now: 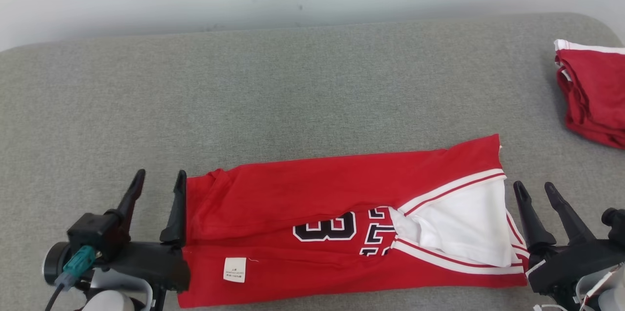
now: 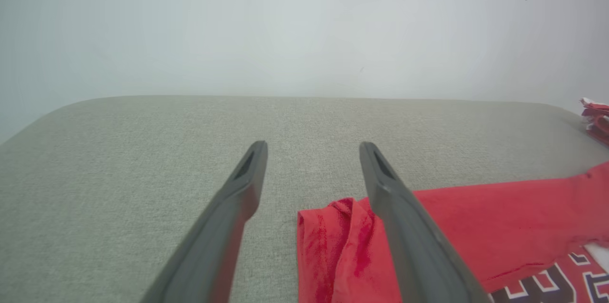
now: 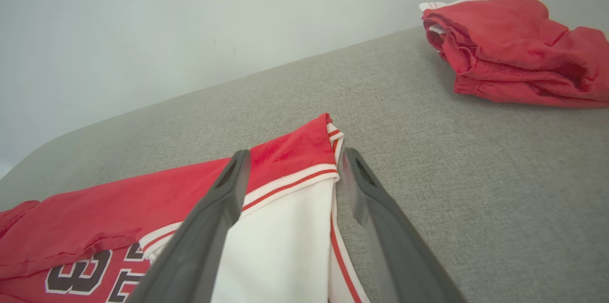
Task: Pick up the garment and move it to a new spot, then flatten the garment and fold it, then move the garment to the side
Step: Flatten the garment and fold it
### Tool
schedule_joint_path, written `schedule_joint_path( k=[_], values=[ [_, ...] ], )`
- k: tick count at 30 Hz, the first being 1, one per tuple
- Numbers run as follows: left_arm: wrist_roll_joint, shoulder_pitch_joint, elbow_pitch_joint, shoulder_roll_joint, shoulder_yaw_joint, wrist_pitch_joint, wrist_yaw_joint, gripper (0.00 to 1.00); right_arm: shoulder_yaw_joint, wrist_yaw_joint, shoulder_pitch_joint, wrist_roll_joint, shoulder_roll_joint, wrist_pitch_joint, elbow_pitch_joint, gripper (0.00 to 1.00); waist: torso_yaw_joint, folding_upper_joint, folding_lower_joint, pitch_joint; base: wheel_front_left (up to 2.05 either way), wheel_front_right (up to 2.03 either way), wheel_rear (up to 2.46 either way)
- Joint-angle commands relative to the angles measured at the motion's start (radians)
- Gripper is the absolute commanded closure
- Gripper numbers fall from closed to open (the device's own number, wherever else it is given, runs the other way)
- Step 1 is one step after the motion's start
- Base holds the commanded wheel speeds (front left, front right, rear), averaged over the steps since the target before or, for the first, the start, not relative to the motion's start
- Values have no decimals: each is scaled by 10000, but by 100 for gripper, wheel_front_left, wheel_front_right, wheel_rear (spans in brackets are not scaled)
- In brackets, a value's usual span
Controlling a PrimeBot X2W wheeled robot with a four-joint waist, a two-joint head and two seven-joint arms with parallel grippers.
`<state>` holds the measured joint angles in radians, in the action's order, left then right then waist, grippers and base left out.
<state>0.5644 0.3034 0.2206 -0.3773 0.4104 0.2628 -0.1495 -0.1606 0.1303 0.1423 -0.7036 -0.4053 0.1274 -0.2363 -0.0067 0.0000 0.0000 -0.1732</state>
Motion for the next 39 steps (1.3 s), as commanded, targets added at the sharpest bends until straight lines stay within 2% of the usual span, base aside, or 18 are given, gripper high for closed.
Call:
schedule_joint_path(
  k=[1,4,12,18,23,24,26,30,39],
  values=[
    [-375,-279,-241,134,-332,16,-45,0,75,2,81,91,-21,-146,-117,0,80,0,0,36,0,0,0],
    [-1176,-708,-699,427,-994,17,-47,0,182,0,258,233,-20,-517,-547,0,216,0,0,49,0,0,0],
    [-2603,-1823,-1521,1487,-2637,12,284,0,89,2,774,547,104,-1145,-1988,0,510,0,0,22,0,0,0],
    [-3276,-2343,-1564,2215,-3450,12,718,0,-418,2,1266,669,120,-1411,-3094,0,695,0,0,-47,0,0,0],
    [-3764,-2455,-1447,2588,-3825,12,1160,0,-844,2,1496,569,158,-1695,-3935,0,835,0,0,-31,0,0,0],
    [-3828,-2449,-1416,2641,-3899,12,1227,0,-919,2,1518,527,155,-1799,-4102,25,851,0,0,-24,0,0,0],
    [-4047,-2431,-1391,2711,-4002,12,1324,0,-1020,2,1571,395,163,-1912,-4336,100,867,0,0,-6,0,0,0],
    [-4278,-2479,-1391,2829,-4180,12,1469,0,-1008,-16,1618,50,126,-2042,-4766,100,844,0,0,66,0,0,0],
    [-4540,-2596,-1252,3054,-4574,12,1826,0,-737,-23,1902,-562,-752,-1438,-5446,100,740,0,0,366,0,0,0]
  ],
)
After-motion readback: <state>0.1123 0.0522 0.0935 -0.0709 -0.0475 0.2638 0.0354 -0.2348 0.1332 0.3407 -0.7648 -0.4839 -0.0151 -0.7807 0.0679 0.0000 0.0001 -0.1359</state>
